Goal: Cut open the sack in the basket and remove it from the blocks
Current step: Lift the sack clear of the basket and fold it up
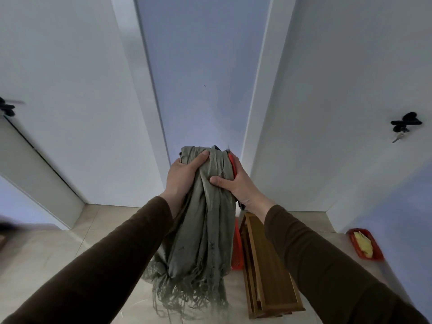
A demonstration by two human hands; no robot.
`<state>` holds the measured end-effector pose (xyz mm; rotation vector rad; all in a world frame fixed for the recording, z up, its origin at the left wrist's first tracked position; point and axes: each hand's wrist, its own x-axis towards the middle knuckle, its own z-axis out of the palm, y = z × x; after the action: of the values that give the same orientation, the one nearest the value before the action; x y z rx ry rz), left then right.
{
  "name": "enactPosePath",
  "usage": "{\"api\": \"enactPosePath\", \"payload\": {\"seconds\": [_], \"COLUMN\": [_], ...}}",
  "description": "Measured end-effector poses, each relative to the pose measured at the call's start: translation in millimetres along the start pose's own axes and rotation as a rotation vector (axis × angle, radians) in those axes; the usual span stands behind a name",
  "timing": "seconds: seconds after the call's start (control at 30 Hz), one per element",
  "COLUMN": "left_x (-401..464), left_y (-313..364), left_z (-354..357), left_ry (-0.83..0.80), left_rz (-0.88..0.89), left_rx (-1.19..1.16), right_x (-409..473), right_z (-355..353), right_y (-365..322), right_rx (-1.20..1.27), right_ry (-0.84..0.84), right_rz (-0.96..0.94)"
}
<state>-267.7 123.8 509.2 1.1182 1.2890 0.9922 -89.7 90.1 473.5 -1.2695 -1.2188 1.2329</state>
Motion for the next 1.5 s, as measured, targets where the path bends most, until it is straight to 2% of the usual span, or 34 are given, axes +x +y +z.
{"api": "enactPosePath", "payload": {"seconds": [0.17,0.33,0.43,0.53,0.6,0.7,0.87,0.93,1.0,1.07,1.17,1.27,1.37,1.5], "left_x": [-10,-21,-22,-19,-14,-7,2,3,1,-2,-3,-3,-2,2], "left_y": [-2,-11,-17,-20,-19,-15,-5,-2,-2,-3,-8,-19,-28,-29], "left_z": [6,3,3,0,-3,-7,-9,-8,-5,-1,-6,-12,-9,-5], "left_ry": [-0.055,-0.280,-0.352,-0.274,-0.134,-0.027,0.028,0.045,0.018,-0.091,-0.316,-0.427,-0.351,-0.200], "left_rz": [0.100,0.139,0.148,0.109,0.101,0.052,-0.083,-0.087,-0.063,-0.046,0.005,0.024,0.003,-0.053], "left_rx": [0.203,0.141,0.153,0.124,0.107,0.125,0.067,0.094,0.115,0.062,-0.013,0.011,-0.029,-0.126], "right_x": [4,5,5,4,1,-3,-5,-4,-2,0,2,5,5,2], "right_z": [5,1,-2,0,3,4,6,8,8,7,5,1,1,10], "right_y": [-1,-1,-4,-7,-9,-6,7,8,9,10,6,1,-3,-4], "right_rx": [0.147,0.286,0.291,0.221,0.106,-0.034,-0.123,-0.130,-0.080,0.012,0.148,0.203,0.245,0.184], "right_ry": [0.211,0.150,0.144,0.183,0.211,0.176,0.042,0.079,0.195,0.270,0.293,0.276,0.268,0.322], "right_rz": [0.109,0.264,0.348,0.337,0.240,0.115,-0.051,-0.081,-0.075,-0.034,0.077,0.196,0.270,0.233]}}
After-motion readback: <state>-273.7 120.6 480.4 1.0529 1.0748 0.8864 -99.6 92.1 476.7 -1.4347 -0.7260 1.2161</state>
